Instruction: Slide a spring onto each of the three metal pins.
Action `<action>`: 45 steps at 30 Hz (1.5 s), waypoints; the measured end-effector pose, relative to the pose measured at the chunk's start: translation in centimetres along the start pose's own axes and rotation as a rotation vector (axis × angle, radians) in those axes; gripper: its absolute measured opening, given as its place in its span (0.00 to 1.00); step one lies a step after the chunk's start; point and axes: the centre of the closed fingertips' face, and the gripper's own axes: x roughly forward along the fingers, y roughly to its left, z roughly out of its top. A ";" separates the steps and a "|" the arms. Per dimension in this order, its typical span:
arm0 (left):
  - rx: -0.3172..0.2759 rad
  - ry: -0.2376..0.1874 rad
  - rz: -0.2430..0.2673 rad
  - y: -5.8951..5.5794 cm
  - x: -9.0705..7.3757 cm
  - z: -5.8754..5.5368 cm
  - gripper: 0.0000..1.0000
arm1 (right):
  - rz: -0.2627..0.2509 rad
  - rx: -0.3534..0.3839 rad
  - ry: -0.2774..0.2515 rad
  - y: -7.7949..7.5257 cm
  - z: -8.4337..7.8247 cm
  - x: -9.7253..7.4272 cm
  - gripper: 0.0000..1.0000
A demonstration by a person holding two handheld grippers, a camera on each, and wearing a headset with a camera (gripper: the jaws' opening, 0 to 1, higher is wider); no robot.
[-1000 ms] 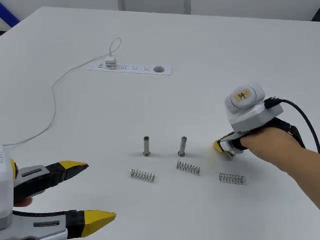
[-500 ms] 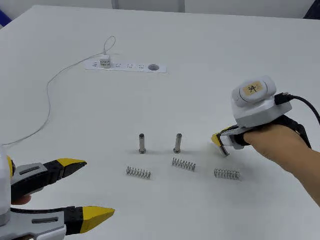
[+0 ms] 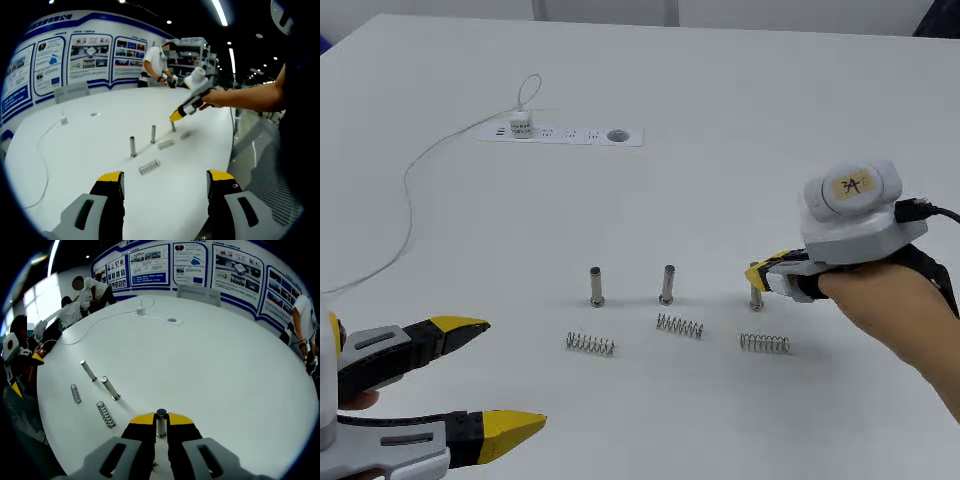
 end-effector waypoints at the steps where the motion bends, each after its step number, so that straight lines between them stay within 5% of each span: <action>1: 0.000 0.000 0.002 0.0 0.0 0.0 0.68 | -0.001 0.000 -0.011 0.1 0.0 -0.2 0.09; 8: -0.005 0.002 0.003 0.0 -0.1 -0.2 0.68 | 0.000 0.001 -0.057 0.2 -0.2 -0.8 0.09; 21: -0.004 -0.001 0.002 0.1 -0.1 -0.1 0.68 | -0.003 -0.094 -0.011 0.3 -0.5 -0.5 0.09; 31: -0.002 0.004 -0.005 0.0 0.0 -0.1 0.69 | 0.002 -0.101 -0.010 -0.2 -0.7 -0.4 0.12; 45: 0.002 0.003 -0.005 -0.2 0.0 0.0 0.68 | 0.034 -0.132 -0.013 -0.4 -1.4 -2.3 0.13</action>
